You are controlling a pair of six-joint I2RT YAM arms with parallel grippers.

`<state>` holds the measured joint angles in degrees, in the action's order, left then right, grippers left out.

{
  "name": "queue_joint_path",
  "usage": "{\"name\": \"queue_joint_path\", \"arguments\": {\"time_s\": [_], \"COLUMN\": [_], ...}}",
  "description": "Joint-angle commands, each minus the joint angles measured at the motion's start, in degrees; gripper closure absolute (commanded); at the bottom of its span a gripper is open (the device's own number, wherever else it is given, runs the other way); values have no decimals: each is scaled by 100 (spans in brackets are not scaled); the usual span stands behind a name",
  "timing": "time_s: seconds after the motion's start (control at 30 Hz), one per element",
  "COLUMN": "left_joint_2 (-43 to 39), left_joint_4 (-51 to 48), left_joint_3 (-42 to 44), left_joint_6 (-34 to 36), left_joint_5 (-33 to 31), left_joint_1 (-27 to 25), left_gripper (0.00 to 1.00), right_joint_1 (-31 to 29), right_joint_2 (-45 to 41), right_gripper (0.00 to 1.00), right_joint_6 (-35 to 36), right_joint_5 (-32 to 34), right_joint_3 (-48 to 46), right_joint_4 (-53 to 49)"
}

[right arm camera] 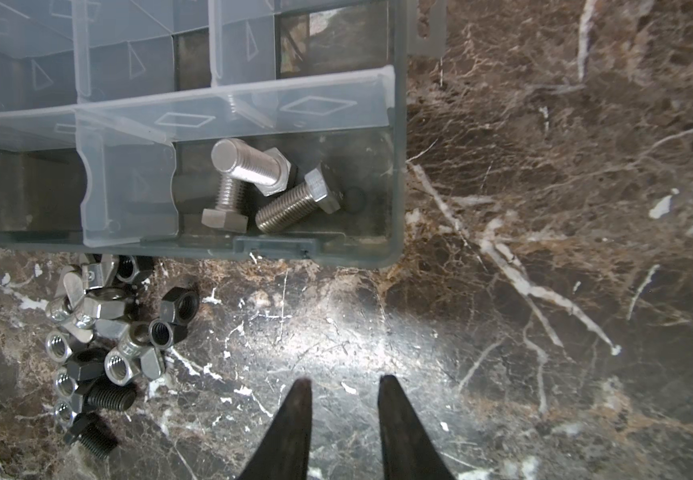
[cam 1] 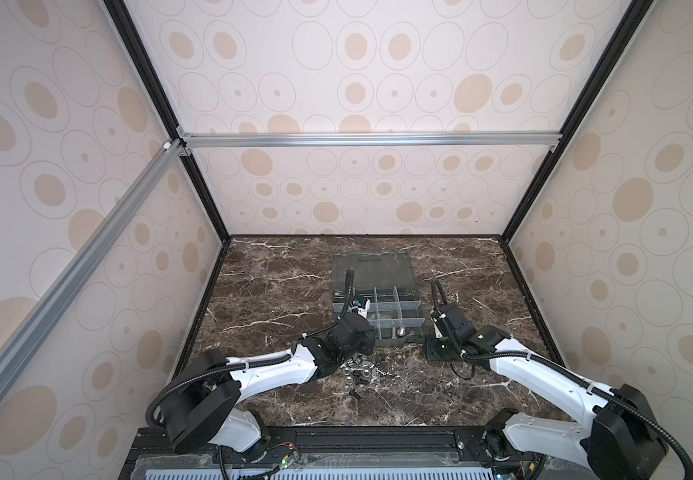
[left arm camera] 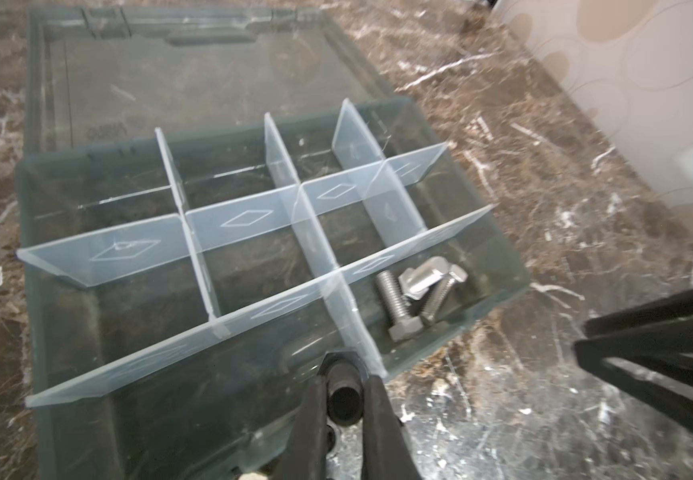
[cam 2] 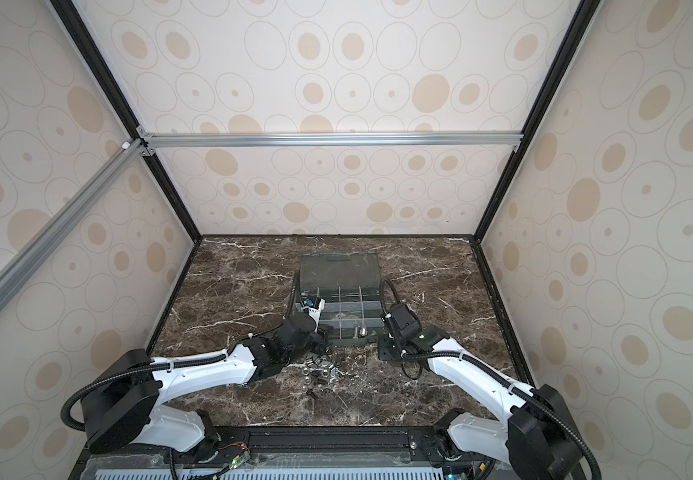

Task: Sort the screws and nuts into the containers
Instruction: 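Carry the black bolt into the compartment nearest the robot and release with left gripper, then withdraw the left gripper while the right gripper reaches down onto the nut pile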

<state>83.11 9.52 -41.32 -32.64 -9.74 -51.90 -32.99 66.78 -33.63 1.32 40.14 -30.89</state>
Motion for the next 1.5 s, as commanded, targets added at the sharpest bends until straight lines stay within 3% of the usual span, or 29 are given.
{"name": "queue_joint_path", "arguments": {"time_s": [0.0,0.13,0.33,0.43,1.1,1.47], "left_joint_2": [164,303,312,239,-866,-1790], "left_joint_4": [274,396,359,314,33,-187], "left_joint_3": [-131,-127,-134,-107,717,1463], "left_joint_6": [85,43,-38,-100,-705,-1309], "left_joint_5": [289,464,399,352,-98,-342], "left_joint_1": [170,298,368,374,391,391], "left_gripper": [88,83,48,39,34,33], "right_joint_1": [17,19,14,13,-116,-950], "right_joint_2": [-68,-73,-25,61,404,965], "right_gripper": [69,69,69,68,68,69], "right_joint_6": [-91,-109,-118,-86,177,426], "right_joint_5": [96,114,114,62,-224,-332], "right_joint_3": [-63,-66,0,42,323,544], "right_joint_4": [-176,-214,-225,-231,-71,281]}}
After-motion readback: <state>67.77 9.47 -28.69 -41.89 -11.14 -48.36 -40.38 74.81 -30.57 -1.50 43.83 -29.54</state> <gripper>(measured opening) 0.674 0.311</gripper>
